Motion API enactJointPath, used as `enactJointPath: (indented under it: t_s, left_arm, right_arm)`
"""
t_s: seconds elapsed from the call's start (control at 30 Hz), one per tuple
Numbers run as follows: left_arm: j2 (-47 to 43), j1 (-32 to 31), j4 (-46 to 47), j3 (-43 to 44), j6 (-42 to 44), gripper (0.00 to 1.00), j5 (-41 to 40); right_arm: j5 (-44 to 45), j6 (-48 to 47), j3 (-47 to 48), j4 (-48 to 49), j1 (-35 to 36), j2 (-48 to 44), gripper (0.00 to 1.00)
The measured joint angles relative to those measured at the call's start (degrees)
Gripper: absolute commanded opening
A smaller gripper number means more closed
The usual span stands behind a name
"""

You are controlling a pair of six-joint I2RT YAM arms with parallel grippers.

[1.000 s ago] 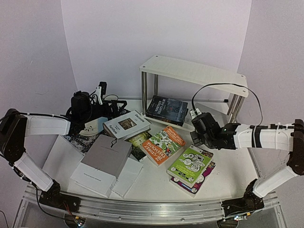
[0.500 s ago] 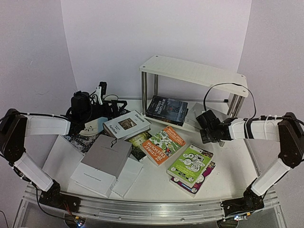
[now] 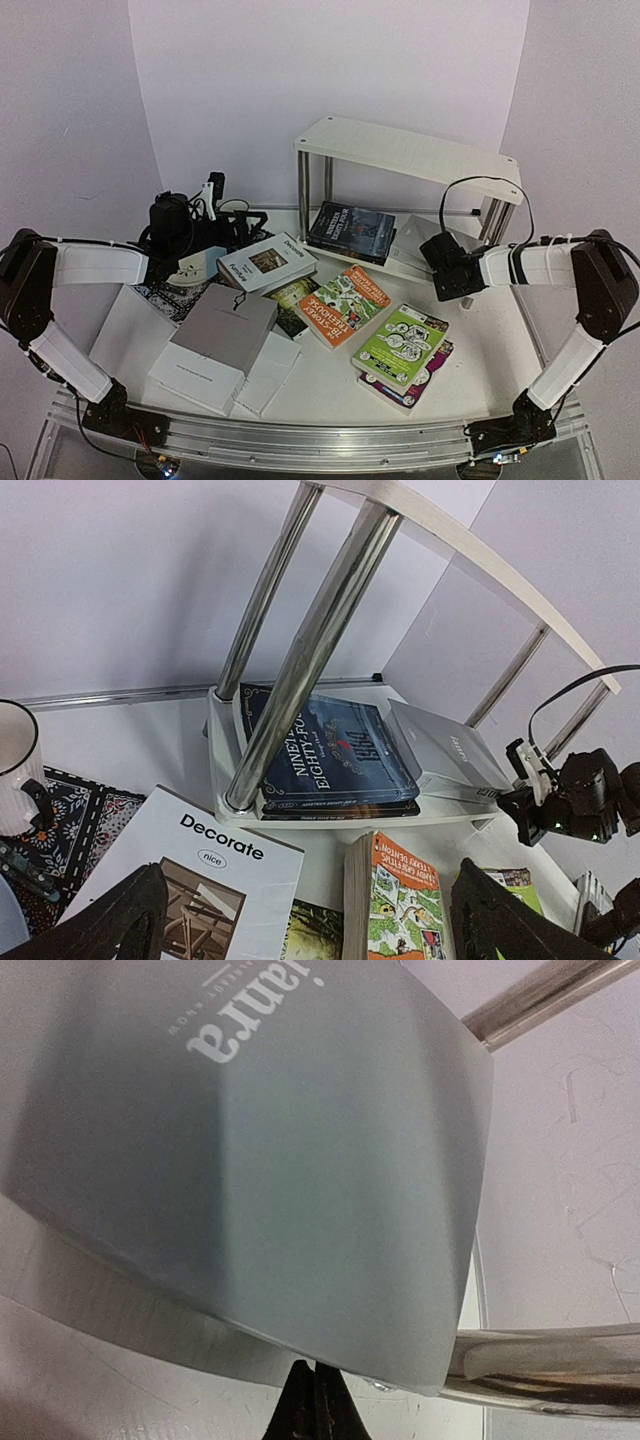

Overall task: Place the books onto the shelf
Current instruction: Adjust the book on the shelf.

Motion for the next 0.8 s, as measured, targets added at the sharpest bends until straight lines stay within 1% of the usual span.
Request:
enactJointPath:
  t_s: [0.37,0.57,0.7,0.8]
  left_arm:
    - [-0.02,0.0,0.0,0.0,0.0,1.0,0.0]
    - [-0.92,0.0,-0.23,-1.12,-0.05,1.0,-0.26]
    - [-3.11,0.0,-2.3,-2.95,-0.29,1.0,-1.95]
    - [-6.35,0.0,-8.02,-3.72,-0.2,1.0,-4.61]
  right_arm:
    - [0.18,-0.58,0.51,-1.19,-2.04,0.85,0.0]
    - [-3.09,-0.96,0.59,-1.28,-2.11,0.19,0.0]
    - [-5.62,-1.31,0.57,-1.28,-0.27,-2.62,0.0]
    - [-7.23,-1.04,0.56,-1.38,3.79,-5.03,0.03]
